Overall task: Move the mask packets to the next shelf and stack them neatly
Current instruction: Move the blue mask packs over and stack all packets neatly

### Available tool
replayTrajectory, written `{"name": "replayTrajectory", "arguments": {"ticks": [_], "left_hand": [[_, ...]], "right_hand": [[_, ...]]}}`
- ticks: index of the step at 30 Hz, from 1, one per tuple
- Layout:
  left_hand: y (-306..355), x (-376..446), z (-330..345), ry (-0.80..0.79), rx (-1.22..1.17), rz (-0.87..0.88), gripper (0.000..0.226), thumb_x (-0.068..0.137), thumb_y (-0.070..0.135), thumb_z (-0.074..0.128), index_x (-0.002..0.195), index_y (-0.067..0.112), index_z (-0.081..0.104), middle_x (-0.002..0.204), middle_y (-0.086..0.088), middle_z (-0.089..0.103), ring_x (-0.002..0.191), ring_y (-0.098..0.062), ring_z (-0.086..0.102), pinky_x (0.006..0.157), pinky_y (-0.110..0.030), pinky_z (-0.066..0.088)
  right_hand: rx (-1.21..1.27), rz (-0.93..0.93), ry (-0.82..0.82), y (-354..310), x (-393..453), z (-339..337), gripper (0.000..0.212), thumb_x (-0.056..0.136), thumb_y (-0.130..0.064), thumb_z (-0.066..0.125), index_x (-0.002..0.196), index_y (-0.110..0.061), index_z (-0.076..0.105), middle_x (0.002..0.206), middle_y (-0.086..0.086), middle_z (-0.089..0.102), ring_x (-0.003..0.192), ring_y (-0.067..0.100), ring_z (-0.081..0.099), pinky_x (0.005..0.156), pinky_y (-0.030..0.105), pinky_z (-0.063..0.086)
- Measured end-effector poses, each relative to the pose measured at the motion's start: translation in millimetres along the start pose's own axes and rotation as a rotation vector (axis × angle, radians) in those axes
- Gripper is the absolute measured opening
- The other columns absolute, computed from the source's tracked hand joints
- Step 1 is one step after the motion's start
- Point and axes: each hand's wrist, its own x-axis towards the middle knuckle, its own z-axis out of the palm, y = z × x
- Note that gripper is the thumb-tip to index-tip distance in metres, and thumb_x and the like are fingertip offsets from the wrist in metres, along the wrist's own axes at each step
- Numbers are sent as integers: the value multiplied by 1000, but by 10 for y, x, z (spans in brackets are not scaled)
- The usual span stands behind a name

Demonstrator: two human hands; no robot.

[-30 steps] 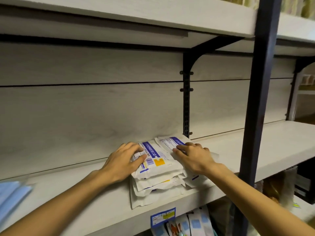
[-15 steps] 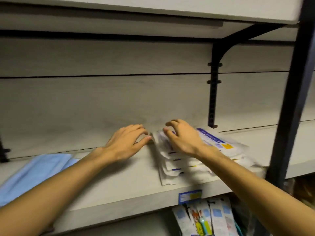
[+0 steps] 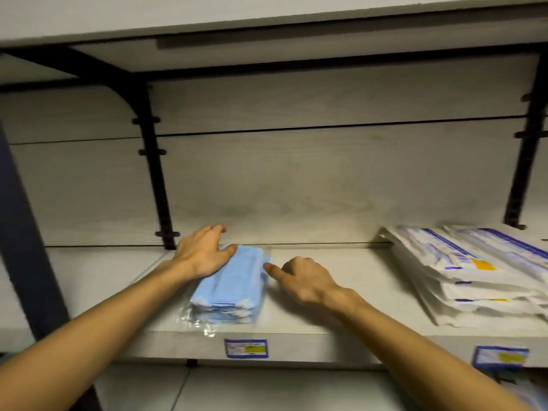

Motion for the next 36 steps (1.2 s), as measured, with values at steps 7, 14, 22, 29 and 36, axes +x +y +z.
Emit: {"name": "replayTrajectory", "arguments": {"ticks": [7, 14, 22, 29, 36], "left_hand": [[-490, -218, 142, -145, -370, -129, 90, 79, 94, 17, 129, 31, 59, 130, 5, 63, 118, -27, 61, 103, -43, 47], [-434, -23, 194, -251, -773, -169, 45, 90, 60, 53, 114, 23, 64, 116, -2, 69, 100, -20, 68, 96, -42, 54], [-273, 36, 84, 44, -1353, -30, 62, 84, 20, 80, 137, 10, 49, 128, -2, 67, 98, -5, 71, 75, -17, 56], [-257, -105, 341, 2, -1337, 159, 83, 65, 33, 88, 136, 16, 48, 129, -6, 67, 107, -14, 71, 84, -28, 60], [-253, -84, 303, 149, -1326, 203, 78, 63, 47, 84, 128, 28, 46, 124, 5, 65, 106, -8, 69, 88, -33, 59]], "right_hand": [[22, 14, 86, -371, 6, 259, 84, 83, -89, 16, 53, -18, 50, 66, 5, 58, 80, 31, 57, 78, 41, 46], [459, 134, -88, -473, 241, 248, 47, 72, -71, 70, 79, -24, 68, 103, 1, 76, 95, 21, 71, 94, 39, 57], [917, -95, 215, -496, 324, 213, 38, 93, -4, 65, 130, -11, 58, 116, 1, 72, 97, 19, 72, 73, 23, 61], [825, -166, 222, -440, 382, 439, 43, 99, -26, 63, 134, -37, 40, 130, -12, 60, 110, -1, 63, 88, 19, 54], [758, -272, 283, -438, 410, 449, 44, 97, -38, 60, 137, -44, 41, 133, -20, 61, 119, 5, 62, 100, 34, 54]]}}
